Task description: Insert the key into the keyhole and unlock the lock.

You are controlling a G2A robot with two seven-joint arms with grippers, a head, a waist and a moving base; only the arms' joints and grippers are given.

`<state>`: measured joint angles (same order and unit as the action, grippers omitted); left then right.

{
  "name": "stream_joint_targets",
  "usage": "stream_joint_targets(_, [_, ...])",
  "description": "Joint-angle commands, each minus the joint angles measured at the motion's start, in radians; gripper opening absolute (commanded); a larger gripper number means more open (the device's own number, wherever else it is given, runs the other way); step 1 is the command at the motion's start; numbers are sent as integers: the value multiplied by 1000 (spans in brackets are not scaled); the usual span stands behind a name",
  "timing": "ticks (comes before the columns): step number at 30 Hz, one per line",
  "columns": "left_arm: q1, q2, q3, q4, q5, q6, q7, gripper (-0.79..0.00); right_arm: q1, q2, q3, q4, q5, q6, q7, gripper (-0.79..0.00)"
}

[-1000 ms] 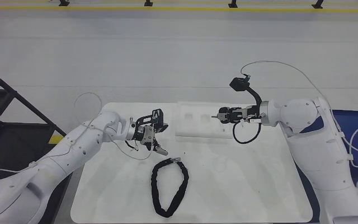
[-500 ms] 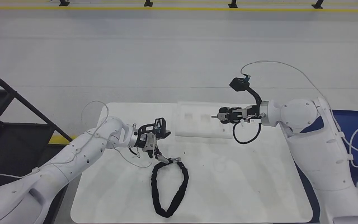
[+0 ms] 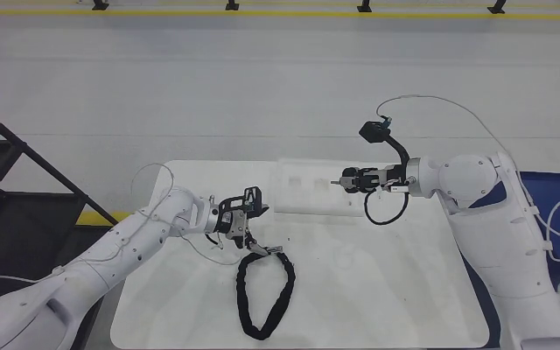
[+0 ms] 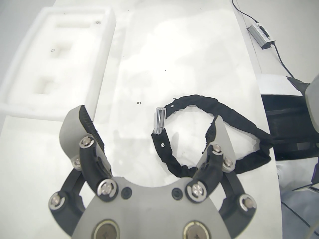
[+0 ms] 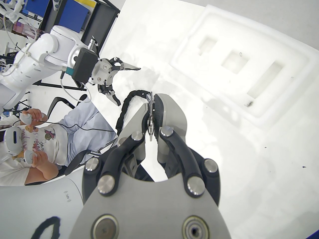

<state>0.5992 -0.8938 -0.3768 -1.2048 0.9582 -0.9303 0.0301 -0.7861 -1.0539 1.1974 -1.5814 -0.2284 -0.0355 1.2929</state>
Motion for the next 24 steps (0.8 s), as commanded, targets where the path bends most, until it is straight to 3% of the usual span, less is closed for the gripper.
stream_joint_targets(1, [13, -2, -4, -2, 52, 7, 39, 0, 0, 0, 0, 0, 0, 0, 0, -785])
stream_joint_targets(10, [57, -42, 29, 48, 311, 22, 232, 0, 0, 0, 0, 0, 0, 0, 0, -785])
stream_joint_targets(24, [48, -133, 76, 209, 509, 45, 412, 0, 0, 0, 0, 0, 0, 0, 0, -785])
